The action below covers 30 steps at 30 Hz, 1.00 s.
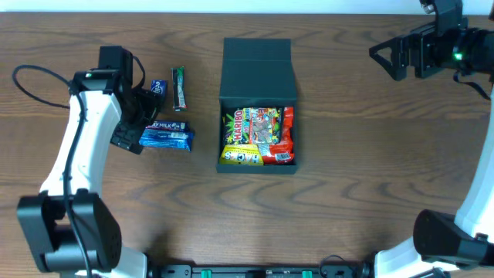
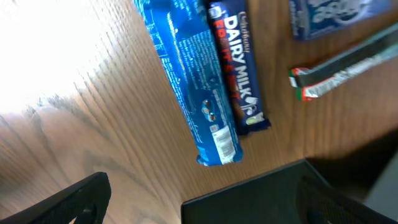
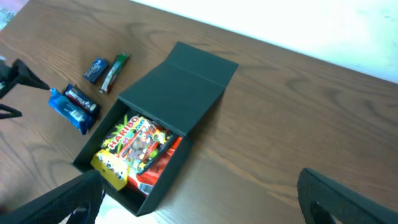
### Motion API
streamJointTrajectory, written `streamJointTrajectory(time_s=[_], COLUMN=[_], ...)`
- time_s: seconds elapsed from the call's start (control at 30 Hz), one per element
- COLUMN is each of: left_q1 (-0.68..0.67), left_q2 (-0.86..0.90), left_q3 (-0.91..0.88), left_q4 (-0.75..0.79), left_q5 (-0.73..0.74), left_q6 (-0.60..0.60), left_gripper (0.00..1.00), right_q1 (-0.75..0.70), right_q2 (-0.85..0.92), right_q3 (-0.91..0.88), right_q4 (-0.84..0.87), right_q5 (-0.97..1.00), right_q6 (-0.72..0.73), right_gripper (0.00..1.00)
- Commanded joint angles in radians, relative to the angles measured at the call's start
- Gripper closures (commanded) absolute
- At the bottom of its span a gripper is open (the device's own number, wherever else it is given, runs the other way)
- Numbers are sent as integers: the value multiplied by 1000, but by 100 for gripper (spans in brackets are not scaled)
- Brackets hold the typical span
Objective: Pack container
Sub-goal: 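Reach the left gripper to the blue Dairy Milk bar and grasp it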
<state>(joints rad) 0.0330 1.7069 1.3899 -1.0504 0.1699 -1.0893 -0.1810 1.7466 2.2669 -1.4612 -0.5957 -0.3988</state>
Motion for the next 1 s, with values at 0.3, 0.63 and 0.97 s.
streamJointTrajectory(time_s=[0.3, 0.63, 0.97], left_q1=[6, 6, 5], left_q2=[143, 217, 296], left_q3=[-13, -13, -13], left_q4=[36, 85, 111], left_q5=[20, 8, 14], left_q6=[-66, -63, -54], left_gripper=[5, 5, 4], right_q1=[-8, -8, -8], right_q2=[1, 1, 1], right_q3=[-67, -105, -105], right_q4=[7, 11, 15], right_q5=[-19, -19, -19], right_q6=[-10, -10, -10], right_gripper=[1, 1, 1])
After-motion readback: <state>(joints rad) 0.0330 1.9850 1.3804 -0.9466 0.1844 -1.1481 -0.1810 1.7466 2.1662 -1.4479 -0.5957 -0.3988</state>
